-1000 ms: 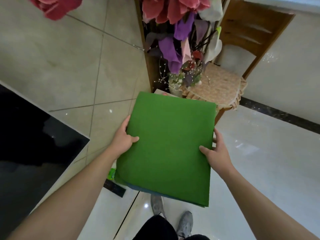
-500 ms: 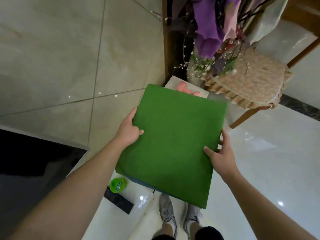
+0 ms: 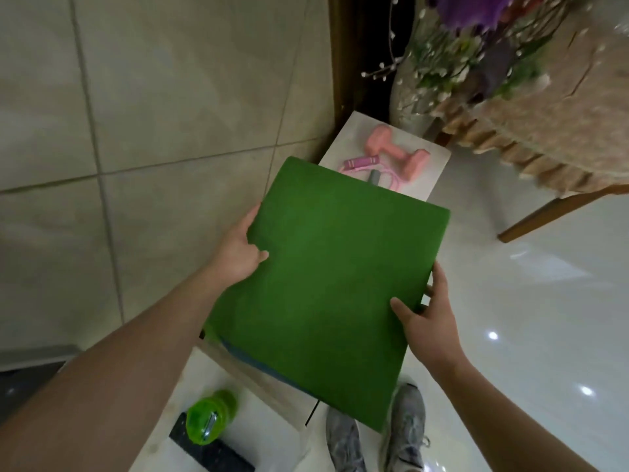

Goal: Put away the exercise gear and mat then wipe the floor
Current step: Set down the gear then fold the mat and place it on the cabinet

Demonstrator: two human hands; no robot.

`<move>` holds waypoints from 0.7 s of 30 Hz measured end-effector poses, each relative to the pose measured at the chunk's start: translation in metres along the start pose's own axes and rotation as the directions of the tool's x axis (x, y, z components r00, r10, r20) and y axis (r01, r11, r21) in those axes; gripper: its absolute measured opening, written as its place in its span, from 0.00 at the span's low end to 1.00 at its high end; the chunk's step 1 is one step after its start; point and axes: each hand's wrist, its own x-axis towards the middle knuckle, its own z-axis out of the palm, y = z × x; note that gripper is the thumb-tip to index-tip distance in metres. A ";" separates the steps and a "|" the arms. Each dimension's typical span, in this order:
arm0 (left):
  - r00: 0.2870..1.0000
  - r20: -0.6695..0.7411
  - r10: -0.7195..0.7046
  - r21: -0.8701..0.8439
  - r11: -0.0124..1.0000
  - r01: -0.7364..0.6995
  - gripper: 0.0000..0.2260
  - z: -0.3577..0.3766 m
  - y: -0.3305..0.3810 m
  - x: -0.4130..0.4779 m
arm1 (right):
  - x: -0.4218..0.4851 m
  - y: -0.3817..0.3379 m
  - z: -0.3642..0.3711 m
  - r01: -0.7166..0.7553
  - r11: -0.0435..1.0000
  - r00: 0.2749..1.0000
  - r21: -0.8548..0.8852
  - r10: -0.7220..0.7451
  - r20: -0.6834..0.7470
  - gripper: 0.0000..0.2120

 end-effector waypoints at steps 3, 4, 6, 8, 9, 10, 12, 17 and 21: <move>0.999 0.027 -0.019 0.034 0.999 0.019 0.40 0.006 -0.017 0.020 | 0.016 0.021 0.015 -0.004 1.000 1.000 -0.008 0.004 0.004 0.38; 0.999 0.031 -0.021 0.036 0.999 0.020 0.40 0.008 -0.024 0.027 | 0.020 0.027 0.020 -0.004 1.000 1.000 -0.010 0.004 0.002 0.38; 0.999 0.028 -0.018 0.038 0.999 0.017 0.41 0.013 -0.036 0.038 | 0.028 0.039 0.028 -0.009 1.000 1.000 -0.023 0.008 -0.003 0.39; 1.000 0.021 -0.014 0.041 0.999 0.014 0.40 0.016 -0.049 0.047 | 0.033 0.050 0.036 -0.008 0.999 1.000 -0.036 0.008 -0.006 0.39; 1.000 0.022 -0.011 0.044 0.999 0.010 0.40 0.018 -0.055 0.051 | 0.036 0.055 0.039 -0.006 0.999 1.000 -0.041 0.005 -0.006 0.39; 1.000 0.027 -0.010 0.044 0.999 0.009 0.40 0.019 -0.061 0.054 | 0.038 0.060 0.042 -0.003 0.999 1.000 -0.044 0.003 -0.003 0.39; 0.999 0.033 -0.016 0.046 0.999 0.015 0.40 0.020 -0.072 0.060 | 0.041 0.069 0.048 0.002 0.999 1.000 -0.051 -0.002 0.007 0.39; 0.999 0.018 -0.033 0.064 0.997 0.032 0.40 0.022 -0.093 0.071 | 0.047 0.090 0.063 -0.004 0.998 1.000 -0.056 0.004 0.000 0.41; 0.999 0.023 -0.041 0.098 0.994 0.039 0.41 0.024 -0.108 0.078 | 0.046 0.108 0.073 -0.041 0.997 0.999 -0.060 0.040 -0.018 0.42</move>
